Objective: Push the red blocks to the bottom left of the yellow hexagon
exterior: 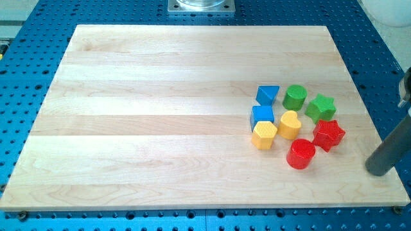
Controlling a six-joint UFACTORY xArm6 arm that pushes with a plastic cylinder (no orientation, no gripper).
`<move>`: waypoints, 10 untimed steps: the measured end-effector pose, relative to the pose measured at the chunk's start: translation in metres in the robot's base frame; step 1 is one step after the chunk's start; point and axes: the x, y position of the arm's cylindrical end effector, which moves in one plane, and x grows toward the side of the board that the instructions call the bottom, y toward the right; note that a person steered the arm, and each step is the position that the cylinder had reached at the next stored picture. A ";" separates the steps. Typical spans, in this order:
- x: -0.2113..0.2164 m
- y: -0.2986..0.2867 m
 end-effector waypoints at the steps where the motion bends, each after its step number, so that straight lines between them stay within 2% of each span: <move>1: -0.007 0.000; 2: -0.064 0.000; 3: -0.102 -0.001; 5: -0.098 -0.001; 8: -0.066 -0.063; 10: -0.065 -0.065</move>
